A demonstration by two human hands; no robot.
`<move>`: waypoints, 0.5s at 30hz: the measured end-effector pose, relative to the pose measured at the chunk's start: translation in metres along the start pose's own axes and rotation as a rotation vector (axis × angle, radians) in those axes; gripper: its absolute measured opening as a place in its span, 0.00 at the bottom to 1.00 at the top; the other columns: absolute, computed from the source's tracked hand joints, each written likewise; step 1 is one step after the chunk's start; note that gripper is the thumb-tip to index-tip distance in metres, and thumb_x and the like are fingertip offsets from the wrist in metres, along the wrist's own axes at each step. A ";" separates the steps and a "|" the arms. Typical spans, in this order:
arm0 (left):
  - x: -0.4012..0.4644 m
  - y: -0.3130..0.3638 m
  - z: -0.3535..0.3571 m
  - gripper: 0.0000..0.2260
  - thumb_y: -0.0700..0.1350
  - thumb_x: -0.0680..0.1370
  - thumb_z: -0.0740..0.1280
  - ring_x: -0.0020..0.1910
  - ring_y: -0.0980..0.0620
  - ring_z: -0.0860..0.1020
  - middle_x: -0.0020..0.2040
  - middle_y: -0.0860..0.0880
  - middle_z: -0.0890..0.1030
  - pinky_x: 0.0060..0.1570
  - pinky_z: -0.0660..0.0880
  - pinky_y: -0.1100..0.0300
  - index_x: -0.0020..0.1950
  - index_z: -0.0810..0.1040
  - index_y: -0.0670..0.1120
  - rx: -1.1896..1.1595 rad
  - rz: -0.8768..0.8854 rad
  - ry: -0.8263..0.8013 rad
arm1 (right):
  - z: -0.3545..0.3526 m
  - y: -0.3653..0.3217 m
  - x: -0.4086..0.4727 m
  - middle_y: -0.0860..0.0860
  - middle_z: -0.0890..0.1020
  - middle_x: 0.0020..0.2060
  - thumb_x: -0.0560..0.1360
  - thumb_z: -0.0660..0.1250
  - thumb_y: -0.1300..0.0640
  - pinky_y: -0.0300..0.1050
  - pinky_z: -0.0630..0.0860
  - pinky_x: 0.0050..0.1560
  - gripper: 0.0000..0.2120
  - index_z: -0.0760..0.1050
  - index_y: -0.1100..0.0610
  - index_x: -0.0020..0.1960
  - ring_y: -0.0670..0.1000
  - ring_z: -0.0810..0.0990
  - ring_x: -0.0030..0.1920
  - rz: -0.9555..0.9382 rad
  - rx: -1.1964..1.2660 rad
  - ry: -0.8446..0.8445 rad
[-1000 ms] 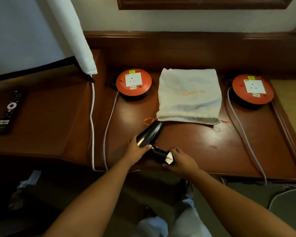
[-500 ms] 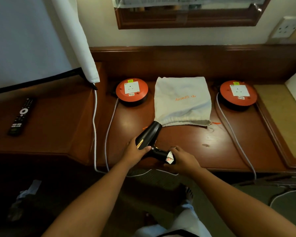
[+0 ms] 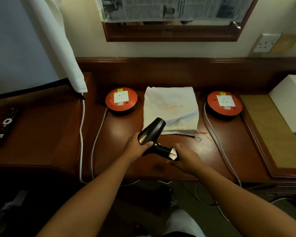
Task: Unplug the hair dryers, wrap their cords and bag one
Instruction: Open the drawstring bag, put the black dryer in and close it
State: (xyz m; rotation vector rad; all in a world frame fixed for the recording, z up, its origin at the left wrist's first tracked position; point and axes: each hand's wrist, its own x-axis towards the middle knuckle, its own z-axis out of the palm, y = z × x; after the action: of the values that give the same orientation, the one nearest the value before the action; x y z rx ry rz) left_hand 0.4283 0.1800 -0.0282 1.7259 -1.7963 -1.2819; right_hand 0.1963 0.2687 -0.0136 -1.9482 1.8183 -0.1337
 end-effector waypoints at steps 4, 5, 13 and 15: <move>0.026 0.013 0.017 0.32 0.70 0.63 0.69 0.55 0.51 0.77 0.57 0.52 0.76 0.56 0.77 0.49 0.64 0.71 0.58 0.023 0.020 -0.016 | -0.008 0.028 0.014 0.48 0.71 0.63 0.71 0.66 0.35 0.44 0.75 0.42 0.34 0.62 0.51 0.69 0.50 0.78 0.52 0.018 -0.002 -0.016; 0.033 0.016 0.020 0.30 0.69 0.64 0.69 0.54 0.52 0.77 0.56 0.52 0.77 0.55 0.78 0.49 0.62 0.72 0.58 0.029 0.032 -0.018 | -0.011 0.034 0.019 0.48 0.72 0.63 0.71 0.66 0.35 0.43 0.76 0.44 0.34 0.62 0.51 0.70 0.51 0.77 0.53 0.026 -0.004 -0.016; 0.069 0.049 0.042 0.21 0.52 0.77 0.68 0.58 0.51 0.76 0.60 0.51 0.75 0.52 0.72 0.61 0.69 0.70 0.50 -0.087 0.027 -0.020 | -0.033 0.083 0.062 0.49 0.74 0.63 0.71 0.65 0.36 0.42 0.71 0.43 0.32 0.62 0.49 0.70 0.52 0.78 0.54 0.049 -0.097 -0.019; 0.077 0.050 0.041 0.19 0.53 0.80 0.63 0.60 0.50 0.75 0.59 0.51 0.74 0.55 0.73 0.58 0.70 0.70 0.49 -0.163 -0.035 0.014 | -0.037 0.090 0.068 0.49 0.74 0.63 0.71 0.65 0.36 0.43 0.73 0.42 0.31 0.64 0.49 0.69 0.52 0.78 0.54 0.041 -0.112 -0.004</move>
State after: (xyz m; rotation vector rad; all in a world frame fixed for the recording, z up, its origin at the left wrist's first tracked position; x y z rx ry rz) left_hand 0.3507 0.1172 -0.0375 1.6794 -1.6121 -1.3863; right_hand 0.1076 0.1924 -0.0333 -1.9831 1.8984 -0.0150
